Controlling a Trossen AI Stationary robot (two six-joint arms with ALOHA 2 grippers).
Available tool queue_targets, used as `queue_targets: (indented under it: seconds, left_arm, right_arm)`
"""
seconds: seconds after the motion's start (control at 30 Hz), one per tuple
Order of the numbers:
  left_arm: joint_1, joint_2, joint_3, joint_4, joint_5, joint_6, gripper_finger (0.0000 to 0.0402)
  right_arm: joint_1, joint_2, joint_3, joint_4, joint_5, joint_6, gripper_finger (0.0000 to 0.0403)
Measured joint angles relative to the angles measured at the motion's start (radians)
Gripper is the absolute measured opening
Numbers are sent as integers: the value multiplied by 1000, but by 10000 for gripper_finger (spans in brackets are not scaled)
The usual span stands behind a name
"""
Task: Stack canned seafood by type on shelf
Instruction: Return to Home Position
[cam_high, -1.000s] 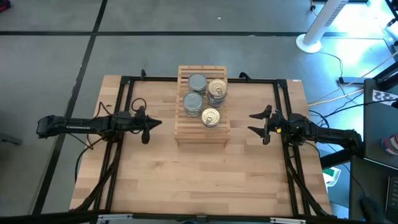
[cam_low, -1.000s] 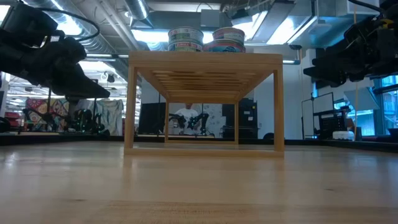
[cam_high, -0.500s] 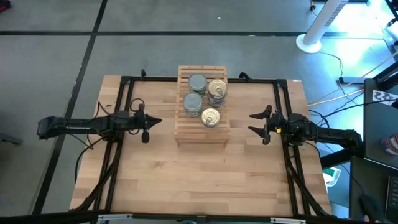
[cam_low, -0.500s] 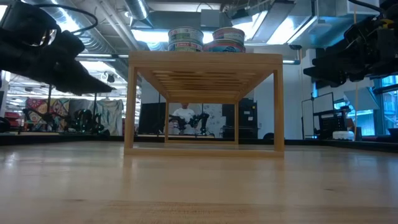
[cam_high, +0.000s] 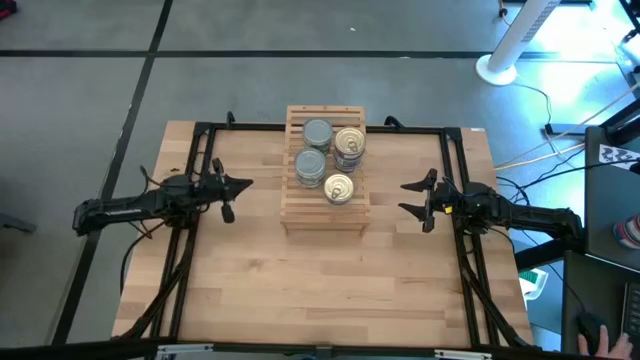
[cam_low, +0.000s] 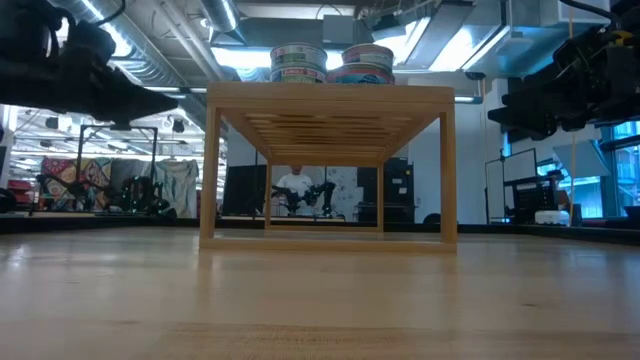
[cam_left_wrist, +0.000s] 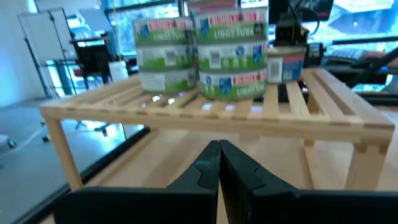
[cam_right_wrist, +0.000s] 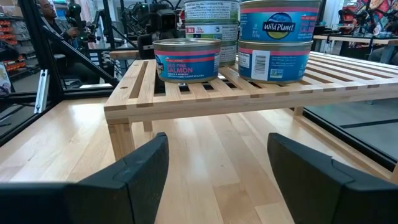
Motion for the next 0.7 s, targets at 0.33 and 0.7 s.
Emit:
queue_targets:
  seconds: [0.33, 0.7]
  left_arm:
    - [0, -57, 0, -6, 19, -11, 5]
    - [0, -57, 0, -5, 23, 19, 5]
  right_arm:
    - [0, 0, 0, 2, 0, 0, 270]
    - [0, 0, 0, 22, 8, 0, 270]
